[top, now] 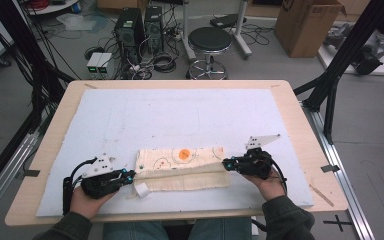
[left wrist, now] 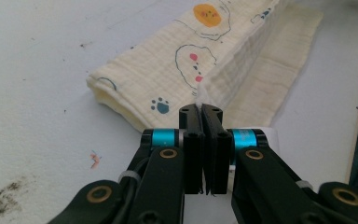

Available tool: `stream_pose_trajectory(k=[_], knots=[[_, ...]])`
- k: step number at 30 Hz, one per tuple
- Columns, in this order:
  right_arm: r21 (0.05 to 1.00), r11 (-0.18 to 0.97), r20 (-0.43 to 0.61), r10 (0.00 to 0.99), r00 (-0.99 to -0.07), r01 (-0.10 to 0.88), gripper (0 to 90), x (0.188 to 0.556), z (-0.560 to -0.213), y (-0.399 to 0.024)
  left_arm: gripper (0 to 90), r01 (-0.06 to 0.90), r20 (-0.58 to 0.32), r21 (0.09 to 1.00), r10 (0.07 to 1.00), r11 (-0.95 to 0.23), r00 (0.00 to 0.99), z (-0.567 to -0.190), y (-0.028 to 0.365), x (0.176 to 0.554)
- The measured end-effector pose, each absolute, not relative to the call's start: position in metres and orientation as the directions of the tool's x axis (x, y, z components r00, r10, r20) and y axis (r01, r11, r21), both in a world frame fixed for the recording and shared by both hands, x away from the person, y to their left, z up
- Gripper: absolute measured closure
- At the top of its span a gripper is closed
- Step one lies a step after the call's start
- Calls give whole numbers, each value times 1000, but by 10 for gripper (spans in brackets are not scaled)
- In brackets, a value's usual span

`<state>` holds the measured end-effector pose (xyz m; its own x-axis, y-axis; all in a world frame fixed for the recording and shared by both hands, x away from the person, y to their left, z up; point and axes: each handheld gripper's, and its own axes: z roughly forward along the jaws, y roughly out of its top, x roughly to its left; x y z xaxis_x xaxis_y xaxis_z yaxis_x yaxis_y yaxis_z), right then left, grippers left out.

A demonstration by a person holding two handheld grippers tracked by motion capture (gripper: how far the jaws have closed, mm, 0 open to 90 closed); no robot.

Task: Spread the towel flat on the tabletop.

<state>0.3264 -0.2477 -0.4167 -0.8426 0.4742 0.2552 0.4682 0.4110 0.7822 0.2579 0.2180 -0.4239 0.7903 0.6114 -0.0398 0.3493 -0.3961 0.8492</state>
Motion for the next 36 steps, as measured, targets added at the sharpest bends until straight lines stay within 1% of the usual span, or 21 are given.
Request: stream_pose_trajectory(k=[8, 12, 13, 14, 16, 20, 22, 25, 28, 32, 34, 36], knots=[[787, 417, 242, 469, -850, 454, 838, 319, -417, -249, 869, 341, -33, 848, 601, -407, 799, -425, 214, 253], [772, 425, 259, 469, -844, 473, 824, 316, -419, -251, 859, 341, -36, 844, 591, -414, 806, -426, 214, 252], [771, 423, 269, 461, -846, 475, 798, 316, -420, -251, 827, 341, -40, 846, 589, -410, 807, -426, 214, 252], [768, 425, 281, 450, -848, 480, 774, 315, -421, -251, 776, 347, -54, 849, 588, -399, 807, -426, 215, 251], [769, 428, 278, 444, -852, 474, 739, 310, -420, -252, 703, 349, -67, 857, 589, -380, 806, -424, 216, 251], [801, 398, 278, 415, -866, 447, 711, 302, -410, -256, 651, 351, -100, 875, 584, -334, 806, -420, 217, 252], [813, 389, 261, 419, -869, 432, 719, 300, -407, -257, 652, 344, -90, 877, 587, -337, 805, -420, 214, 255], [804, 407, 254, 423, -870, 433, 740, 301, -408, -251, 648, 335, -71, 881, 607, -334, 792, -421, 206, 260], [776, 466, 235, 412, -880, 425, 765, 304, -416, -240, 690, 337, -63, 869, 594, -362, 802, -425, 200, 264], [724, 536, 226, 410, -884, 433, 798, 307, -429, -231, 736, 344, -37, 828, 568, -443, 822, -435, 196, 264], [704, 558, 223, 415, -882, 440, 825, 307, -433, -230, 781, 352, -29, 808, 565, -472, 825, -438, 196, 265], [693, 578, 201, 420, -885, 431, 838, 306, -435, -230, 800, 362, -22, 791, 568, -494, 823, -442, 197, 266]])
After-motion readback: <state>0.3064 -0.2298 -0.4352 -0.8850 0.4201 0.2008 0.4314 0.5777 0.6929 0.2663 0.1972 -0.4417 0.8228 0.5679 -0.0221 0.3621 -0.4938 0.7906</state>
